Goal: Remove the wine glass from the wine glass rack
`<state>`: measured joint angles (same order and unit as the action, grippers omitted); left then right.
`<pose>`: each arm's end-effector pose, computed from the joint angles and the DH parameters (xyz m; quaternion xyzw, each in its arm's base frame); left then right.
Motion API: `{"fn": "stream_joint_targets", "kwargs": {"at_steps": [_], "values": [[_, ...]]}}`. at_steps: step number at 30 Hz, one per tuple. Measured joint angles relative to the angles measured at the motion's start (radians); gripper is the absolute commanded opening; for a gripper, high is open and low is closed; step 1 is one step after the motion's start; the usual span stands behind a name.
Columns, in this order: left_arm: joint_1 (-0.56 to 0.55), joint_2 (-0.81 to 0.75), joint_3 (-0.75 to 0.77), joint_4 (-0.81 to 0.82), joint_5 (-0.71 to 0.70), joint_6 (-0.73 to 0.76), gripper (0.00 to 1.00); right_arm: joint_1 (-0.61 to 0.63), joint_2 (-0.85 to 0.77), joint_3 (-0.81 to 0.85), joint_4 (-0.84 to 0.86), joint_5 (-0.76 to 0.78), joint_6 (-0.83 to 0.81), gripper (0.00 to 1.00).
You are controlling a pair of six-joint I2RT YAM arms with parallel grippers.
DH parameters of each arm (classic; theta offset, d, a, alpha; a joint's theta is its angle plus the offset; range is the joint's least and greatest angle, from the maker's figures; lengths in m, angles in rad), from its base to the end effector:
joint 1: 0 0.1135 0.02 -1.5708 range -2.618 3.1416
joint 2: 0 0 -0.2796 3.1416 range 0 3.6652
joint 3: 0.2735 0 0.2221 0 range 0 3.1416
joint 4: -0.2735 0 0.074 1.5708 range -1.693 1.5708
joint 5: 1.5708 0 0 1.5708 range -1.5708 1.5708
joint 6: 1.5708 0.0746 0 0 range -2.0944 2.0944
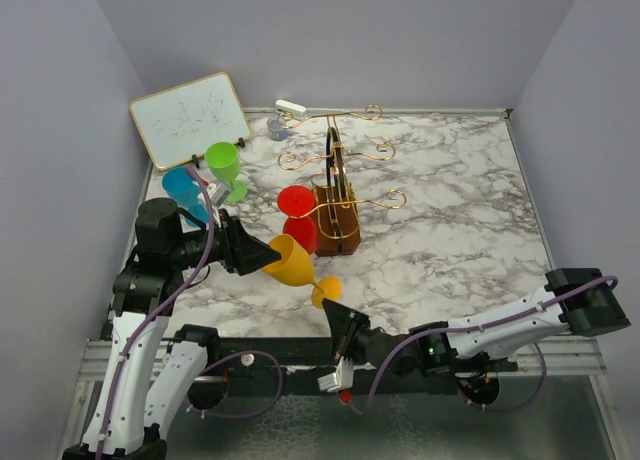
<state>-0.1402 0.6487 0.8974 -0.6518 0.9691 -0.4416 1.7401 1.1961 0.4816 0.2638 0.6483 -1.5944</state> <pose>0.0871 -0.0744 0.3476 0.1430 0.7685 -0.5122 0.3558 0.0042 0.2428 0.2208 -0.8157 0.0911 -0.2325 0.5219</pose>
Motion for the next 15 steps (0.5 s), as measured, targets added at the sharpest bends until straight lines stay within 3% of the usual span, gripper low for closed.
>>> {"fn": "stream_joint_targets", "kwargs": {"at_steps": [9,15], "values": [[-0.013,0.008,0.018,-0.076,-0.07,0.058,0.53,0.0,0.0,-0.042,0.053,0.013,-0.066,0.01],[-0.013,0.036,0.153,-0.134,-0.171,0.096,0.53,0.0,-0.011,-0.052,0.076,0.022,-0.075,0.01]]}}
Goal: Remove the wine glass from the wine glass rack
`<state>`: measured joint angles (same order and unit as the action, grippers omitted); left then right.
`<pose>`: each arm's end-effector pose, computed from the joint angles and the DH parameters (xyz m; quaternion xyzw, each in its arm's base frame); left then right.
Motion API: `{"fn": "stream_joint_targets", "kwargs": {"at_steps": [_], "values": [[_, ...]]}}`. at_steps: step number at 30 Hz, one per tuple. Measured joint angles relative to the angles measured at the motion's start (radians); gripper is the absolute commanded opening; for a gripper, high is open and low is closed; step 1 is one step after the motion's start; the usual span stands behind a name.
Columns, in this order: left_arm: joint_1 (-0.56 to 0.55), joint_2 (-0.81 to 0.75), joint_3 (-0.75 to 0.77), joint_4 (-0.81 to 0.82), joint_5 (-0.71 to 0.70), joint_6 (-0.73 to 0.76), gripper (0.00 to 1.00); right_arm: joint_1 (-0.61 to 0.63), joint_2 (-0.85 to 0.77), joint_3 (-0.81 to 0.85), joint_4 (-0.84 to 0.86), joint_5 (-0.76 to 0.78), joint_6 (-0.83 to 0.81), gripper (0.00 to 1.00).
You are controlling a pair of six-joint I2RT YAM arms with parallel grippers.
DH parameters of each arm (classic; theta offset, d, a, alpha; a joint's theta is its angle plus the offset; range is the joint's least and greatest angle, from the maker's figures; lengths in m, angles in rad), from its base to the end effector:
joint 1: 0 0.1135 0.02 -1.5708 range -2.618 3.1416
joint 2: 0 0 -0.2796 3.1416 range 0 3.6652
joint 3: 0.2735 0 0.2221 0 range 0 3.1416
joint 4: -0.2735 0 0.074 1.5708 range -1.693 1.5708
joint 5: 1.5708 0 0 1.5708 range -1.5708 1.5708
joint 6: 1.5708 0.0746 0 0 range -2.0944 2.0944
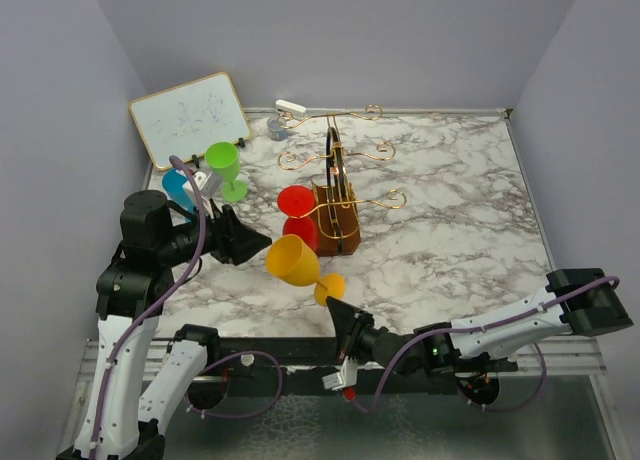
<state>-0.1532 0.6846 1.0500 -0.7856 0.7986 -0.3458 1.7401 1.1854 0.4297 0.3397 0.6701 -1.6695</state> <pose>0.0875 -0.0676 0.3713 0.1362 0.7898 -0.4399 0.4052 0.0064 0.2373 0.2161 -0.8082 0.0722 -0.2571 0.5249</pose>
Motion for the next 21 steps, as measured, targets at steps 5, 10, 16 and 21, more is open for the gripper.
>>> {"fn": "stream_joint_targets", "kwargs": {"at_steps": [5,10,16,21], "values": [[0.0,0.008,0.05,0.001,-0.053,0.009,0.52,0.0,-0.036,-0.022,0.005,0.006,-0.004,0.01],[0.0,0.023,0.021,0.006,-0.052,0.008,0.51,0.0,-0.05,-0.023,0.006,0.007,-0.009,0.01],[0.0,0.031,0.0,0.006,-0.027,0.008,0.51,0.0,-0.035,-0.023,0.012,0.008,-0.012,0.01],[0.0,0.029,-0.002,0.006,-0.006,0.009,0.51,0.0,-0.009,-0.022,0.015,0.008,-0.012,0.01]]}}
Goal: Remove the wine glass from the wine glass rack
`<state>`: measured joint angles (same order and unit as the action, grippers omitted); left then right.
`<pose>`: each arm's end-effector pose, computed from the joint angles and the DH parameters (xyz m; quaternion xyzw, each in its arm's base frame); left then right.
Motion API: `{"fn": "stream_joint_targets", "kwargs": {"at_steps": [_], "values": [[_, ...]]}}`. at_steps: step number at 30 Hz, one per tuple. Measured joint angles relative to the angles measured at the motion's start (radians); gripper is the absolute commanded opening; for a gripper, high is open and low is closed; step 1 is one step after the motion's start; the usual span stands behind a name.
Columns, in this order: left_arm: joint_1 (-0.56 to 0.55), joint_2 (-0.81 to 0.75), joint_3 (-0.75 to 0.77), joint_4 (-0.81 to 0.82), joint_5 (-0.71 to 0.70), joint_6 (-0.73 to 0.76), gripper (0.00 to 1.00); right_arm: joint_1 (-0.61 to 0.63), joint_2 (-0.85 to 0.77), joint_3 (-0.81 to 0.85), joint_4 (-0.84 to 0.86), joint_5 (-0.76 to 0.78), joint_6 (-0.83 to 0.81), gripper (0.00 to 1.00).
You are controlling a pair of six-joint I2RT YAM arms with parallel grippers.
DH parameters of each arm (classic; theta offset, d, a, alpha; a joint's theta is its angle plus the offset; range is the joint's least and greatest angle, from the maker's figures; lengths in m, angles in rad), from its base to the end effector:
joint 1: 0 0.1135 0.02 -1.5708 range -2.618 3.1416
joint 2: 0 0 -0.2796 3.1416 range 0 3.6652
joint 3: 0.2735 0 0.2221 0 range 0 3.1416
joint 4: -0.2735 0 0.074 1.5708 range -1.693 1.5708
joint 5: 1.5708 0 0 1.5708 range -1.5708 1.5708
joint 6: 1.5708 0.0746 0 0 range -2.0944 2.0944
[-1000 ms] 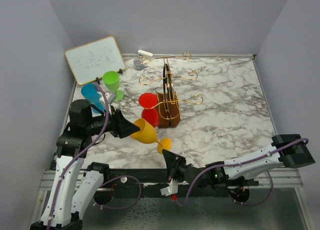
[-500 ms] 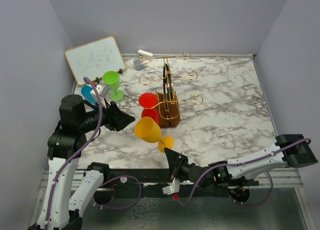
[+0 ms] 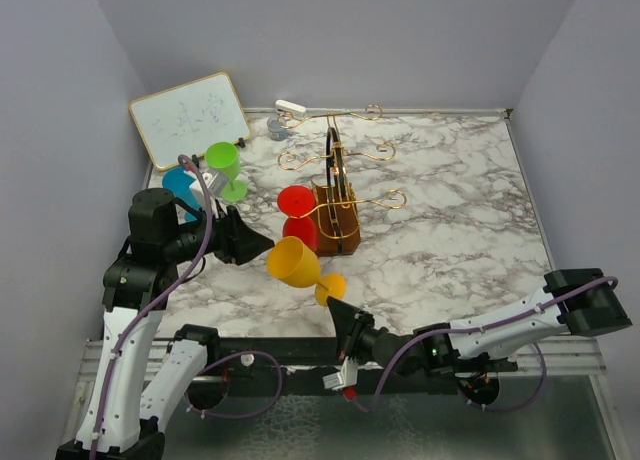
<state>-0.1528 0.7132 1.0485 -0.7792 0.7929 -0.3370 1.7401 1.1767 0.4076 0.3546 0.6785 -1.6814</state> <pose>0.0955 -0.0685 0.3692 0.1337 0.7955 -0.4362 0.3988 0.0076 0.2335 0.2129 -0.8074 0.0699 -0.2635 0.5233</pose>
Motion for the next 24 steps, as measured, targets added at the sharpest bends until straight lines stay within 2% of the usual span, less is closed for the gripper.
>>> {"fn": "stream_joint_targets", "kwargs": {"at_steps": [11,14,15,16,19,22,24], "values": [[0.0,-0.014,-0.044,-0.001,0.023,0.0,0.49,0.0,0.051,0.039,0.051,0.001,-0.024,0.01],[-0.001,-0.014,-0.057,0.0,0.023,0.0,0.45,0.0,0.072,0.05,0.076,0.001,-0.034,0.01],[-0.002,-0.014,-0.062,0.0,0.023,0.0,0.43,0.0,0.077,0.051,0.085,0.001,-0.039,0.01],[-0.004,-0.014,-0.067,-0.001,0.023,0.0,0.35,0.0,0.082,0.052,0.092,0.001,-0.043,0.01],[-0.006,-0.012,-0.076,-0.007,0.022,0.008,0.0,0.0,0.096,0.06,0.097,0.001,-0.05,0.03],[-0.006,-0.01,-0.076,-0.014,0.008,0.021,0.0,0.0,0.1,0.063,0.098,0.002,-0.05,0.12],[-0.006,-0.008,-0.075,-0.022,-0.012,0.035,0.0,0.0,0.1,0.063,0.101,0.002,-0.05,0.28]]}}
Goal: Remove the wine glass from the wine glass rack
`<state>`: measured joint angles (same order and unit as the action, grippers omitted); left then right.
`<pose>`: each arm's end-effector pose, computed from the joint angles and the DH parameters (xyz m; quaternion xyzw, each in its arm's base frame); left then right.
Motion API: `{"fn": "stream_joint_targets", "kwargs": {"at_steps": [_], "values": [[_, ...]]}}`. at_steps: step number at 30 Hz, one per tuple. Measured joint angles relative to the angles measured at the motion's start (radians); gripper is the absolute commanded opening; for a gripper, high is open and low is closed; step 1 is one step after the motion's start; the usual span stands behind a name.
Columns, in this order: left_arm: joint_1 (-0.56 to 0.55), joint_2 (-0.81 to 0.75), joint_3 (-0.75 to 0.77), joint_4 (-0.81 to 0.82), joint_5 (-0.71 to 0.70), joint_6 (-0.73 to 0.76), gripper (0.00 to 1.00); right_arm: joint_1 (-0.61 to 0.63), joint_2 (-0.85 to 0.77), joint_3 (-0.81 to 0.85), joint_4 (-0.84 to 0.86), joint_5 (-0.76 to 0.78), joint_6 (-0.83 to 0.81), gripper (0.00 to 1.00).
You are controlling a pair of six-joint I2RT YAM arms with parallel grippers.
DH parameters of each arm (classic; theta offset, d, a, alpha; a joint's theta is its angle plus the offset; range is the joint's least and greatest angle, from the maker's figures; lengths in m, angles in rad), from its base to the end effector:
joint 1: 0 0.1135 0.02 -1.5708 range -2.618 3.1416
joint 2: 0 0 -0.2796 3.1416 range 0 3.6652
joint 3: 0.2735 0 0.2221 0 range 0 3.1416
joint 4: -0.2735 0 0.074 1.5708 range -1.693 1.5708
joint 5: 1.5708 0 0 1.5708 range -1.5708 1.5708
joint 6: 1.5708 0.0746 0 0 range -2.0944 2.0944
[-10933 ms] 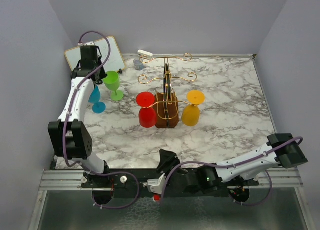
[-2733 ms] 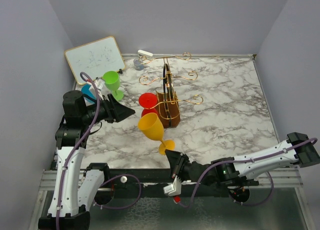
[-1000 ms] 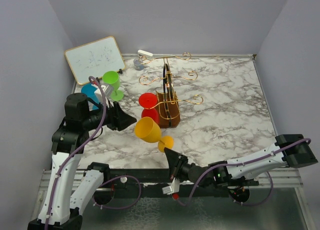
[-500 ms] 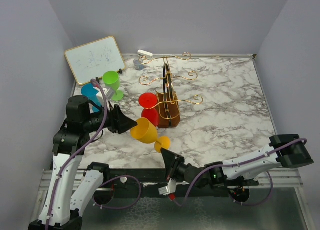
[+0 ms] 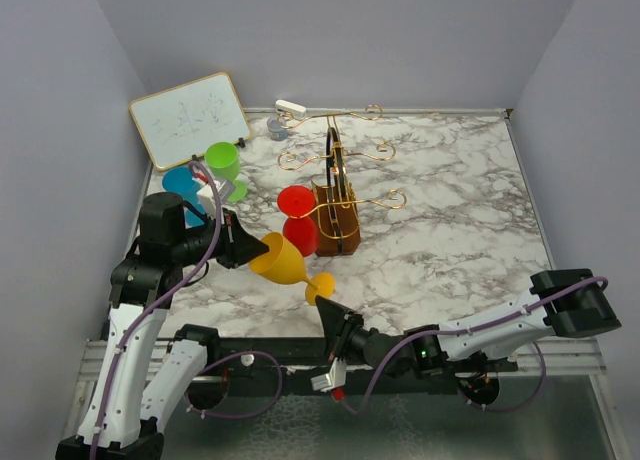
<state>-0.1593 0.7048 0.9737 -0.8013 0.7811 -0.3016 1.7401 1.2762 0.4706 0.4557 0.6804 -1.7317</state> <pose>0.0970 -0.0688 0.3448 0.1313 0.8142 -0.4266 0.3712 0.0034 0.2585 0.2231 -0.7934 0.0617 -0.2711 0.5415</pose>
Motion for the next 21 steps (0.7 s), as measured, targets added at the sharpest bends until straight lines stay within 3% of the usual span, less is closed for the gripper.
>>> {"fn": "stream_joint_targets", "kwargs": {"at_steps": [2,4,11,21], "values": [[0.0,0.0,0.004,-0.014,-0.024,0.006,0.0,0.0,0.0,0.0,0.002,0.001,0.007,0.42],[0.0,0.0,0.023,-0.038,-0.056,0.014,0.0,0.0,0.0,0.0,0.0,0.003,0.019,0.48],[0.0,-0.003,0.119,-0.111,-0.246,0.066,0.0,0.0,-0.006,0.001,-0.046,0.003,0.079,0.49],[0.0,0.019,0.125,-0.183,-0.532,0.071,0.0,0.0,-0.02,0.003,-0.116,0.011,0.15,0.49]]}}
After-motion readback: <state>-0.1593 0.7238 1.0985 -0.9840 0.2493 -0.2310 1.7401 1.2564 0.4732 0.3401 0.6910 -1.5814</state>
